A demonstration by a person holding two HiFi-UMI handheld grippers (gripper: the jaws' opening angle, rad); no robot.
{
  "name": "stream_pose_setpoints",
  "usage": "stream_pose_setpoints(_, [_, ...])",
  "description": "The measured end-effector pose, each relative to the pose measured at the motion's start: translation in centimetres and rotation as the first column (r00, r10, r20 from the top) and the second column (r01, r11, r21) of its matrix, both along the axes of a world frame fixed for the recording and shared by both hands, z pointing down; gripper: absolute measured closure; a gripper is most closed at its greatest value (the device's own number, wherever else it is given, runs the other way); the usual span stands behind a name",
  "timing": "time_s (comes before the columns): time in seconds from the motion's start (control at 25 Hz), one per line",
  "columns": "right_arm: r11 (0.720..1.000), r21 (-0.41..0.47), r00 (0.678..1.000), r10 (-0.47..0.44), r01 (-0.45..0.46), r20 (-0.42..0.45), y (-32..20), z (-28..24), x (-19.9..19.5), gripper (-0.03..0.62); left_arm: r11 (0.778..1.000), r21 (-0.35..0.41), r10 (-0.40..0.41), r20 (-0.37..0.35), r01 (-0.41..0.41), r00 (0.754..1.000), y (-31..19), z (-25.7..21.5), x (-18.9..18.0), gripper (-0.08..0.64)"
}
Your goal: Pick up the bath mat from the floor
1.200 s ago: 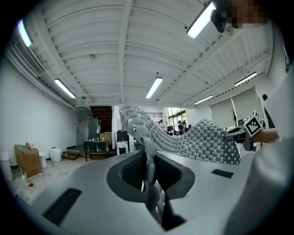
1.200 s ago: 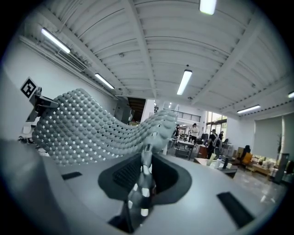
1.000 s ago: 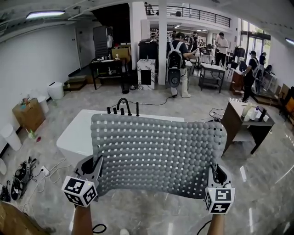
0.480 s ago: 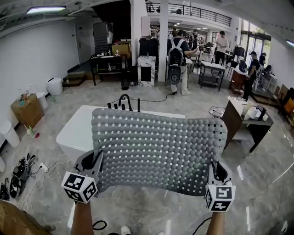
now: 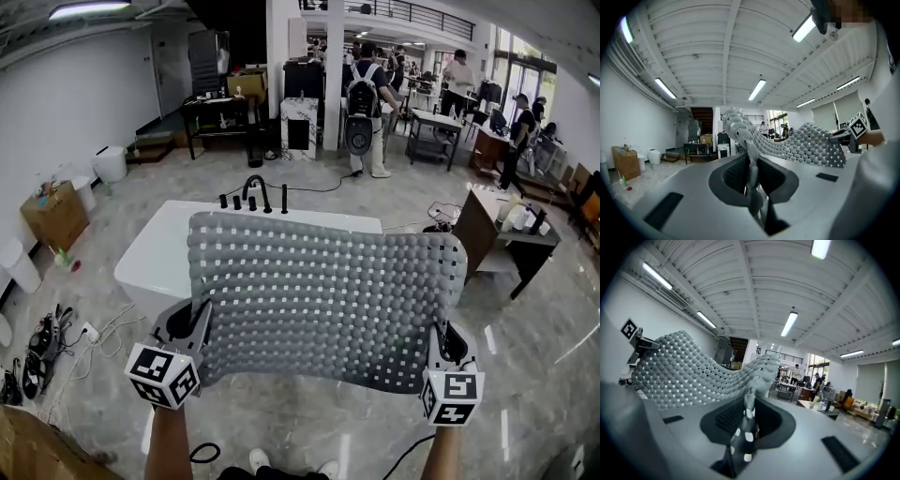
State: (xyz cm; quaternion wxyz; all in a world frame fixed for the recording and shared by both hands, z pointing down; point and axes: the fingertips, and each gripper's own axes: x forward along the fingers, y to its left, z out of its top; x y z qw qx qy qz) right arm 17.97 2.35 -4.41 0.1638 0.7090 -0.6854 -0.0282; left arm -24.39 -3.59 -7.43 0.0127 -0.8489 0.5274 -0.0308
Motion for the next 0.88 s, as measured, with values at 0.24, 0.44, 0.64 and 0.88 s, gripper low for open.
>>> stream_pose_setpoints(0.24, [0.999,-0.049,1.000,-0.003,0.003,0.002,0.1,2.2,-0.5,0.508,0.998,-0.056,0.003,0.000,-0.003,1.000,0.0,2.5,-0.5,0.520])
stream_pose_setpoints(0.44, [0.993,-0.117,1.000,-0.005,0.006,0.010,0.6,5.3,-1.2,0.508,0.990,-0.139,0.012,0.002,-0.011,1.000,0.3,6.1,-0.9,0.520])
stream_pose_setpoints(0.64, [0.974,-0.227,1.000,-0.005,0.011,0.027,1.4,10.5,-0.8,0.508,0.967,-0.253,0.018,0.015,-0.013,1.000,0.5,11.4,-0.5,0.519])
stream_pose_setpoints(0.88, [0.926,-0.377,0.999,-0.007,0.023,0.045,1.5,19.0,-1.6,0.508,0.916,-0.402,0.050,0.058,-0.022,0.997,0.0,20.2,0.1,0.518])
